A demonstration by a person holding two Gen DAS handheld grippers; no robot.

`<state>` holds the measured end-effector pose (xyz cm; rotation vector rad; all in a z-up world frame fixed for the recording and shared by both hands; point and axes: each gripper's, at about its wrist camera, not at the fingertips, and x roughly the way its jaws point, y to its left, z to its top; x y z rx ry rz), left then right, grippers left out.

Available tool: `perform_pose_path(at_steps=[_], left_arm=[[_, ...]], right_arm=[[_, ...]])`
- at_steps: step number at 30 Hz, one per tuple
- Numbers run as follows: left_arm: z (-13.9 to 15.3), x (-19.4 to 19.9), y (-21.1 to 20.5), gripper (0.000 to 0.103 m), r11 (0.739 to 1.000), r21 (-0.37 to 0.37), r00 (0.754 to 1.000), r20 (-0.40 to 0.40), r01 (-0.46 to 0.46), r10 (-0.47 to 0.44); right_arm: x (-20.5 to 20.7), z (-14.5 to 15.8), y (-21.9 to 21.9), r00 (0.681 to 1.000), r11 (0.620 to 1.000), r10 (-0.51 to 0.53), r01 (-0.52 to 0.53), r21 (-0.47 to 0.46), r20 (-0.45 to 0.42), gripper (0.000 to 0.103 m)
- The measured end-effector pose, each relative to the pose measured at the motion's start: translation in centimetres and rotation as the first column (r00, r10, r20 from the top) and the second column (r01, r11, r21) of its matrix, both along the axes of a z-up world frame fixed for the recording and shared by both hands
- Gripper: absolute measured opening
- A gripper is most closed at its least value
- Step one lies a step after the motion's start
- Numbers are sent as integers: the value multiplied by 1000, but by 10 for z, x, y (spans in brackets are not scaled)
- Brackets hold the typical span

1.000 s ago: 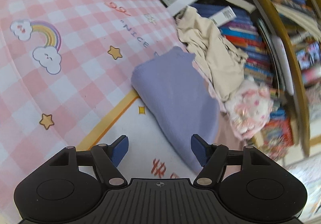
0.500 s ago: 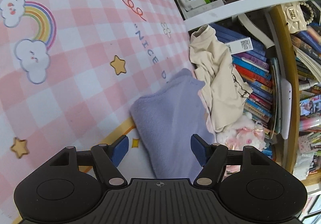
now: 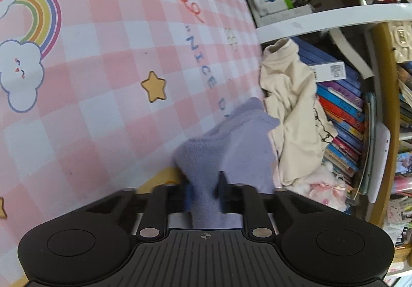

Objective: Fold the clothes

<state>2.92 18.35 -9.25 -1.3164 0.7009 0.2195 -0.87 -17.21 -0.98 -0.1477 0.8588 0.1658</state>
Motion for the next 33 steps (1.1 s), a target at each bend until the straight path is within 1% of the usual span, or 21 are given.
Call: perform_pose_path(at_steps=[3, 6, 13, 16, 18, 20, 25, 28, 33], left_arm=[[1, -5, 6, 10, 999, 15, 999, 4, 33, -33], [4, -18, 17, 10, 998, 46, 999, 6, 40, -41], [13, -54, 48, 10, 994, 104, 999, 0, 44, -45], [15, -65, 57, 10, 992, 121, 999, -8, 32, -31], [12, -68, 62, 11, 994, 107, 1000, -6, 23, -22], [8, -68, 66, 14, 997, 75, 1000, -5, 16, -16], [1, -70, 65, 15, 999, 31, 999, 22, -39, 38], [-1, -70, 65, 15, 998, 15, 998, 29, -60, 59], [-2, -69, 64, 16, 998, 9, 997, 39, -69, 68]], right_arm=[[2, -1, 2, 1000, 1000, -1, 1, 4, -5, 86], [3, -3, 6, 1000, 1000, 13, -13, 4, -9, 86], [3, -4, 18, 998, 998, 65, -65, 6, -5, 85], [4, -3, 22, 996, 996, 91, -91, 16, -8, 85], [5, -4, 25, 994, 994, 105, -104, 22, -15, 85], [6, -5, 27, 993, 993, 115, -115, 24, -20, 84], [8, -5, 28, 992, 992, 127, -126, 30, -22, 84], [8, -5, 26, 992, 992, 120, -119, 34, -24, 83], [10, -6, 22, 994, 994, 104, -103, 44, -28, 83]])
